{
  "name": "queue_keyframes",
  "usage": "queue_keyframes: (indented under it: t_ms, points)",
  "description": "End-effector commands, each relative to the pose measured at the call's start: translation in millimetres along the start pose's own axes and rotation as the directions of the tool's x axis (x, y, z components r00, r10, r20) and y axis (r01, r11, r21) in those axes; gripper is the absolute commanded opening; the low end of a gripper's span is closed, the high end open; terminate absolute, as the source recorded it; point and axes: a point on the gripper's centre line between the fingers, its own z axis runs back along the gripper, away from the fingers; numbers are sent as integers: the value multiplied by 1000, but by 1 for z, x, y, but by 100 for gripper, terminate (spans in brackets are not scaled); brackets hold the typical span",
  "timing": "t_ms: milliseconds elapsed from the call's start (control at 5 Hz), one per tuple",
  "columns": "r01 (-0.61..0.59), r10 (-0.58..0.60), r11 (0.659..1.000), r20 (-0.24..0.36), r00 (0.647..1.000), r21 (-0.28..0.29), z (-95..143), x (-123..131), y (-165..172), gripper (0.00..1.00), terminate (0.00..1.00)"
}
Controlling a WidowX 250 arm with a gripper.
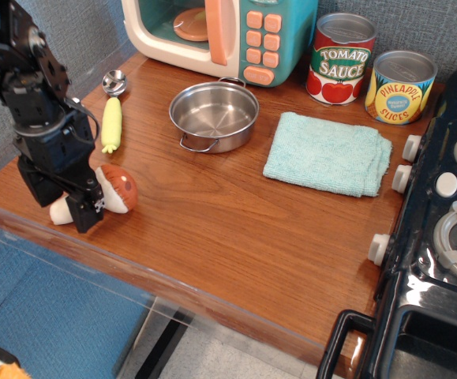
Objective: Place the baster on the cloth.
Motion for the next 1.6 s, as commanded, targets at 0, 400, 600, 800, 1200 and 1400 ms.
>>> queue_keyframes:
  t_ms: [0, 400, 600, 800, 1200, 1400]
  points:
    - [-41, 41, 999, 16, 999, 21, 2, 14, 10, 0, 0]
    - [-67, 66, 998, 85, 994, 14, 26, 15, 0, 0, 0]
    - [-207, 208, 978, 45, 977, -31, 60, 31, -27, 0, 0]
    - [-348, 348, 938, -3, 938, 2, 77, 72, -64, 0, 0]
    - [-433, 432, 901, 32, 901, 26, 66, 166, -105, 0, 0]
    - [-378, 377, 926, 99, 921, -8, 57, 193, -116, 0, 0]
